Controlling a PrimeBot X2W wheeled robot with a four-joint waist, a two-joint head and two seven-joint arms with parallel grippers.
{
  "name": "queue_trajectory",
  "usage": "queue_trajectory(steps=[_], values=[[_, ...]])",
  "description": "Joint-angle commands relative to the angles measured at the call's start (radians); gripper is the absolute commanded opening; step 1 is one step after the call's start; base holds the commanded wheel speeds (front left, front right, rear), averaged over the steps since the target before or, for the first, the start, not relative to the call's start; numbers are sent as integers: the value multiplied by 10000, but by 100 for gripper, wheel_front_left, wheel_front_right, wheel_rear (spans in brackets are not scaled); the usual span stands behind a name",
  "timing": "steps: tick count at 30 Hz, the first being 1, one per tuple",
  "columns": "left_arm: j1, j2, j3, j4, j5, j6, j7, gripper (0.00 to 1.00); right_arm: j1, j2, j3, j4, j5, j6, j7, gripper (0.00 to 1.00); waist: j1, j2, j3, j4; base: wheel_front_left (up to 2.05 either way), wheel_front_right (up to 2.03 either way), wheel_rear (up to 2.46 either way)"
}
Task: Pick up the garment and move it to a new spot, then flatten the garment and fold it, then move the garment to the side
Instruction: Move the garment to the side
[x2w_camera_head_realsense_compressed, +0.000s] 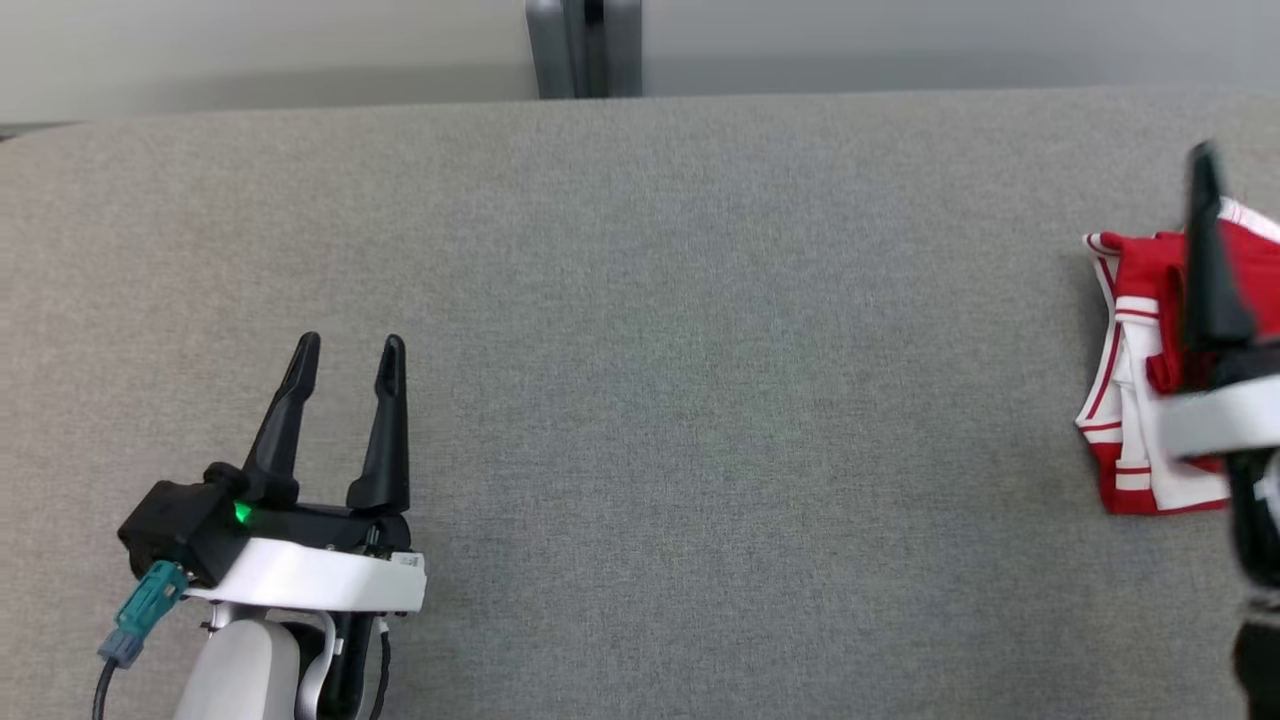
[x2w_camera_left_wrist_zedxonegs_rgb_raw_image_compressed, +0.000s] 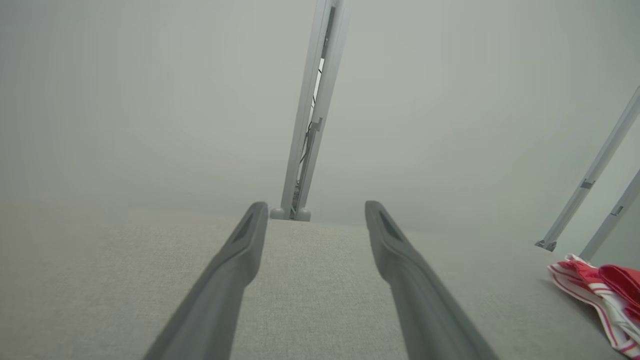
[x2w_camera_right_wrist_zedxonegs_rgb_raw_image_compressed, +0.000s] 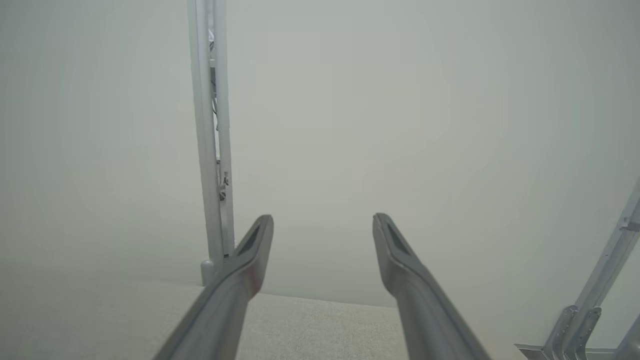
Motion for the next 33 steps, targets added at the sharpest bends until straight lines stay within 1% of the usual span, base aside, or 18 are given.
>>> queue_trajectory(steps=[1,3,5,7,9,11,12,15,18,20,21,23,24,28,31,33], values=[[123,40,99,-99,-115,84,-44,100,403,158,259,-45,-40,-8,-485,100,0,0,-359,66,0,0,0],[241,36,164,-201,-125,119,-44,100,864,429,580,115,-19,-6,-1026,100,0,0,-566,95,0,0,0],[371,36,140,-346,93,107,-42,100,1321,657,832,347,4,-8,-1614,100,0,0,-781,126,0,0,0],[569,43,181,-424,-16,181,-42,100,1772,814,1094,649,-180,-8,-2092,100,0,0,-980,133,0,0,0],[689,36,170,-527,-31,243,-42,100,2152,932,1266,938,-330,-6,-2419,100,0,0,-1140,147,0,0,0],[784,35,138,-563,-107,264,-44,100,2339,978,1292,1086,-242,-8,-2512,100,0,0,-1208,151,0,0,0],[955,38,96,-574,-111,325,-42,100,2626,1042,1494,1315,-440,-6,-2660,100,0,0,-1326,148,0,0,0],[1102,41,49,-530,-79,360,-44,100,2874,1046,1500,1520,-551,-8,-2714,100,0,0,-1415,132,0,0,0],[1284,40,-24,-459,9,423,-44,100,3154,1058,1490,1370,-371,-6,-2725,100,0,0,-1483,114,0,0,0],[1381,41,2,-505,-6,543,-44,100,3378,1060,1428,1329,-357,-6,-2725,100,0,0,-1527,108,0,0,0],[1463,41,40,-503,-294,616,-42,100,3441,1061,1427,1297,-357,-6,-2725,100,0,0,-1548,101,0,0,0],[1499,43,203,-766,-797,478,-44,100,3559,1065,1475,1266,-527,-6,-2726,100,0,0,-1587,81,0,0,0],[1555,52,370,-870,-662,551,-44,100,3607,1063,1485,1253,-557,-6,-2727,100,0,0,-1601,71,0,0,0],[1721,35,461,-1007,-460,783,-42,100,3736,1062,1388,1211,-436,-6,-2727,100,0,0,-1655,64,0,0,0],[1855,40,354,-903,-389,842,-42,100,3740,1061,1385,1167,-445,-6,-2728,100,0,0,-1695,76,0,0,0],[1900,38,286,-834,-242,791,-42,100,3757,1062,1398,1154,-510,-6,-2728,100,0,0,-1716,89,0,0,0]])
